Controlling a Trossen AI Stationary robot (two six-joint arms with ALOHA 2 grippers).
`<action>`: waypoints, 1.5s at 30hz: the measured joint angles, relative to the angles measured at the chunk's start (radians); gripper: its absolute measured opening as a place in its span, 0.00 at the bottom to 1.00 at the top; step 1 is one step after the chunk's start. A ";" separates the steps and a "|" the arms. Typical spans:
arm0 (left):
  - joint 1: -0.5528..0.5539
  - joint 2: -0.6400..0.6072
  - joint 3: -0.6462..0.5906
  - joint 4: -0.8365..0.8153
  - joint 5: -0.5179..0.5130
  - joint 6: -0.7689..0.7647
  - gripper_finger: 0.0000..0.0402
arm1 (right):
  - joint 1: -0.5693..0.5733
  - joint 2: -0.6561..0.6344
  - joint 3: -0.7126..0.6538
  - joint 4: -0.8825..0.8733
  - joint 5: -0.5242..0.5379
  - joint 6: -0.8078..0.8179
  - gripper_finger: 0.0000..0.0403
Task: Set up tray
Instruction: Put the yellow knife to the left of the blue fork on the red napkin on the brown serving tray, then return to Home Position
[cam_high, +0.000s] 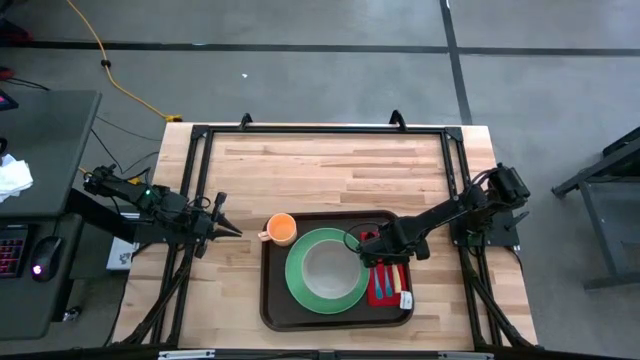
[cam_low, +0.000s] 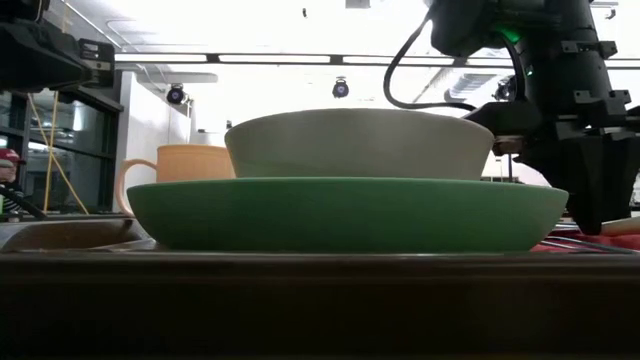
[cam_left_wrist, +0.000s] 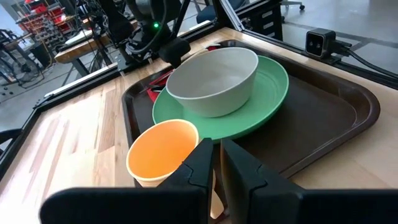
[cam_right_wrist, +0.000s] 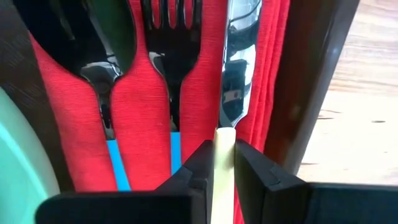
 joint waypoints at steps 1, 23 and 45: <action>0.000 0.000 0.000 0.000 0.000 0.000 0.16 | 0.000 0.000 0.000 0.000 0.000 -0.004 0.09; 0.000 0.000 0.000 0.000 0.000 0.000 0.16 | 0.000 0.000 0.000 0.011 0.000 -0.016 0.11; 0.000 0.000 0.000 -0.005 0.002 0.001 0.16 | 0.008 -0.003 0.003 0.011 -0.034 -0.041 0.12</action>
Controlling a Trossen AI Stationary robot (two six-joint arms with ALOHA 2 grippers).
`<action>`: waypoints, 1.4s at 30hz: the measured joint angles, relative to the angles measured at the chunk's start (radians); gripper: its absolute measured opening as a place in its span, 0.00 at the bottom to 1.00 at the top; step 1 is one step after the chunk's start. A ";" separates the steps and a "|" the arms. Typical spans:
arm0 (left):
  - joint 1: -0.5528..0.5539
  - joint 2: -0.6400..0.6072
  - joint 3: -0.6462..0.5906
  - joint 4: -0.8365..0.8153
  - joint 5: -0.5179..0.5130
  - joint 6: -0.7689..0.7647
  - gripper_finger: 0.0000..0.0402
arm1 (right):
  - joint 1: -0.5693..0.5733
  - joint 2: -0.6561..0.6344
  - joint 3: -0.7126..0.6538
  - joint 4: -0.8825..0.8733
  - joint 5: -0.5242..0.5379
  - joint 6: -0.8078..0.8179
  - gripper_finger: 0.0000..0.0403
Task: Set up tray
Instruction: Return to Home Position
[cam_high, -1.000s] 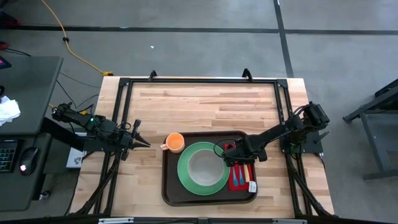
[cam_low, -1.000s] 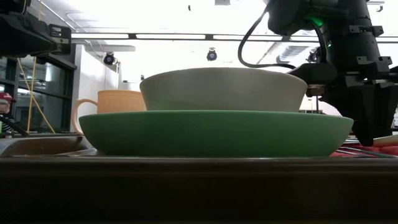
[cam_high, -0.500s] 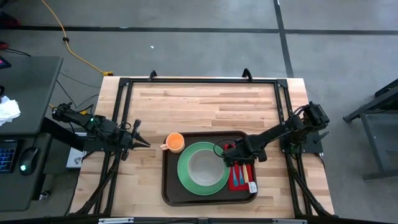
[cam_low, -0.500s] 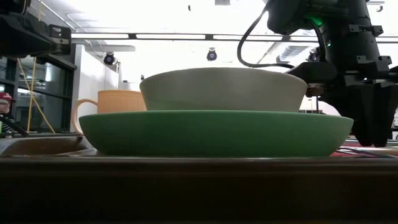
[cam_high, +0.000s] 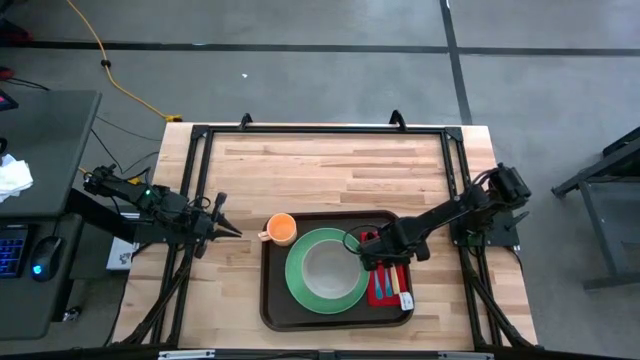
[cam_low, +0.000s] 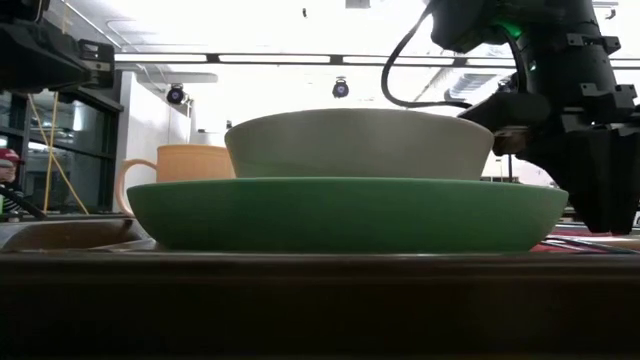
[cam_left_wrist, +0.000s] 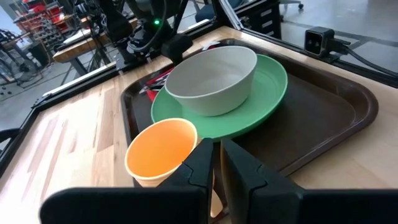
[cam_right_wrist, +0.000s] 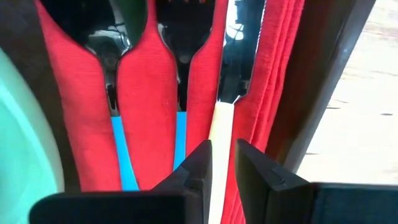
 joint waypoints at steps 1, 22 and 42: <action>0.000 0.000 0.000 0.000 0.007 0.000 0.16 | 0.001 -0.004 0.000 0.000 0.001 -0.002 0.11; 0.000 0.000 0.000 0.119 0.097 0.045 0.16 | 0.060 -0.257 0.000 -0.105 0.558 -0.365 0.08; 0.000 0.000 0.000 0.114 0.041 -0.109 0.16 | 0.065 -0.584 0.000 -0.256 0.748 -0.626 0.09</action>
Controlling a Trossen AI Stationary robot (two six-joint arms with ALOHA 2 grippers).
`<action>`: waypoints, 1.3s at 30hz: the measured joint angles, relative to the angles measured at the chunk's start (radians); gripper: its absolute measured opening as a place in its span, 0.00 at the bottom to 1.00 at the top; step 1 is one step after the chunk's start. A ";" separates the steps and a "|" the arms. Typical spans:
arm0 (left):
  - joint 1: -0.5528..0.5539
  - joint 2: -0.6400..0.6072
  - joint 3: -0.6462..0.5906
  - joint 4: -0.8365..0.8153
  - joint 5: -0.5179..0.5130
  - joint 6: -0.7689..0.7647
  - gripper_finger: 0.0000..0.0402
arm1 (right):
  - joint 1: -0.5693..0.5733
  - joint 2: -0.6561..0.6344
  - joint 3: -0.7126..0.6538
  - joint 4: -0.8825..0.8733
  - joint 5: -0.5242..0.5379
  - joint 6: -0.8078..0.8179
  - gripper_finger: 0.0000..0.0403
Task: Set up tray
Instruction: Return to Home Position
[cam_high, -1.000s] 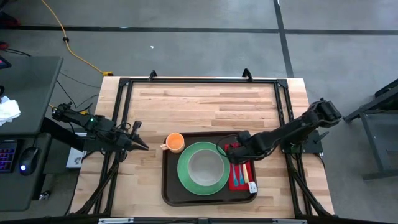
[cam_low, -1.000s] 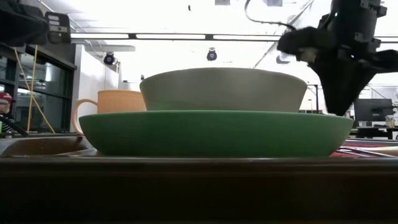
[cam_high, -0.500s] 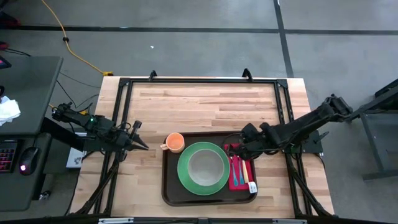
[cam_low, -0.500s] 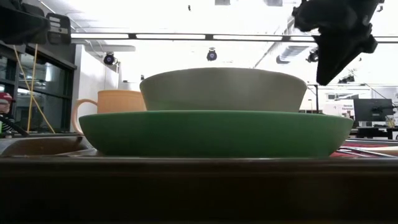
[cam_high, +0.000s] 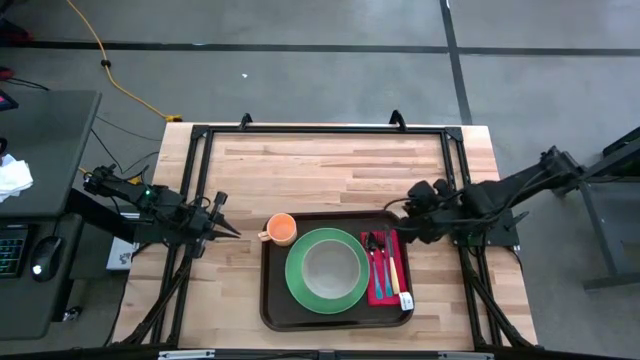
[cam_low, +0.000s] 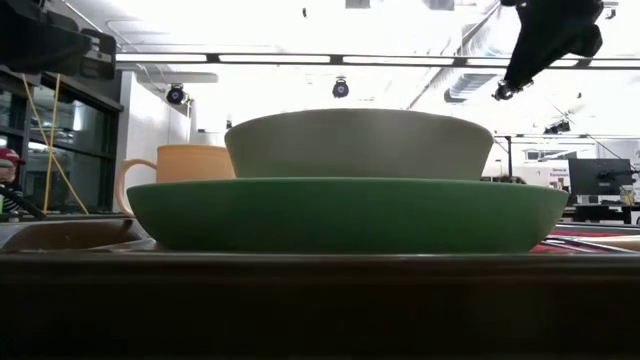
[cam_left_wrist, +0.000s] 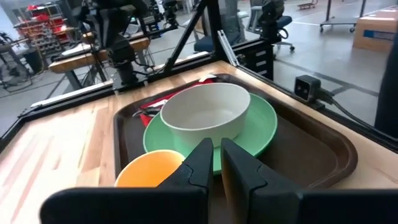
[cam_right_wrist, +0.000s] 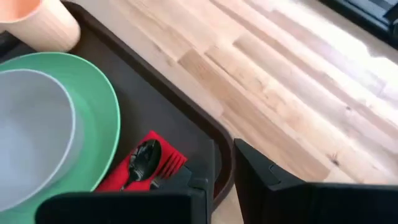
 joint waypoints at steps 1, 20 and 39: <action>0.000 0.000 0.000 0.000 0.007 0.000 0.16 | 0.000 -0.016 0.000 -0.003 0.002 -0.013 0.09; 0.000 0.000 0.000 0.009 0.159 0.068 0.16 | 0.001 -0.224 0.000 -0.091 0.007 -0.116 0.11; 0.000 0.000 0.000 0.113 0.249 0.166 0.16 | 0.047 -0.701 -0.499 0.439 -0.088 -0.241 0.12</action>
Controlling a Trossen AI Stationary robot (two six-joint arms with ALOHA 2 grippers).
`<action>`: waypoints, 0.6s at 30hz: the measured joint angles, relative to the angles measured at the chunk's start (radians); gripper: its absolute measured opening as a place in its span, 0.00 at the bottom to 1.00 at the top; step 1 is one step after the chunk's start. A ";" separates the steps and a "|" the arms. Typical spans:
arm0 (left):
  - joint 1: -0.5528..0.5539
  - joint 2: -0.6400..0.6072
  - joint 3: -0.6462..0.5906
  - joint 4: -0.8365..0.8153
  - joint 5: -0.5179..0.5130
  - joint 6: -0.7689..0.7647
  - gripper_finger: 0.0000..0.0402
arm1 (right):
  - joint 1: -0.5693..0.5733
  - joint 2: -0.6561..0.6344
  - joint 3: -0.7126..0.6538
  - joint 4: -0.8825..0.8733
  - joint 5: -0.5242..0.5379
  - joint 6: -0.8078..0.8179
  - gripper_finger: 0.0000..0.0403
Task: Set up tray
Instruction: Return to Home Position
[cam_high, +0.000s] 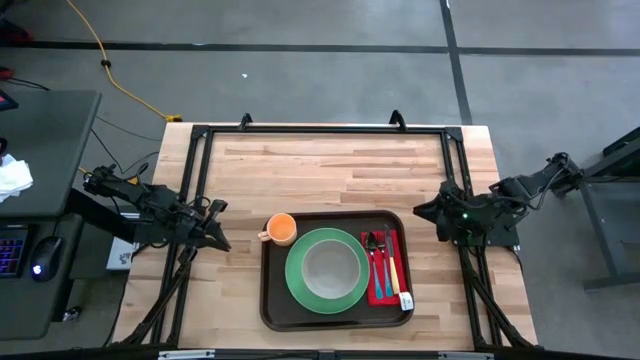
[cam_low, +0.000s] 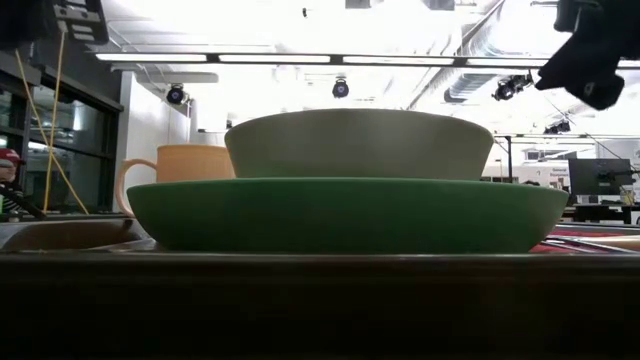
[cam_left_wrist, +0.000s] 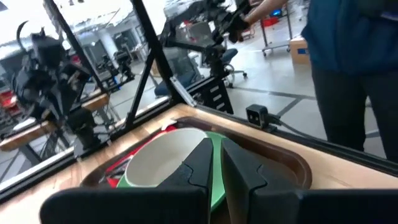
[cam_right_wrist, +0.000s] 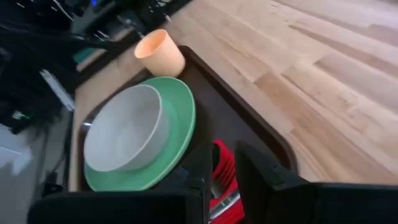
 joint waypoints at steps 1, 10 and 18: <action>0.000 0.000 0.000 0.003 0.008 0.003 0.16 | 0.000 -0.029 -0.024 0.016 -0.004 -0.001 0.12; 0.000 0.000 0.000 0.077 0.023 0.103 0.16 | 0.000 -0.248 -0.161 0.116 0.002 -0.061 0.11; 0.000 0.000 -0.041 0.102 0.020 0.103 0.16 | -0.002 -0.352 -0.173 0.102 0.034 -0.139 0.10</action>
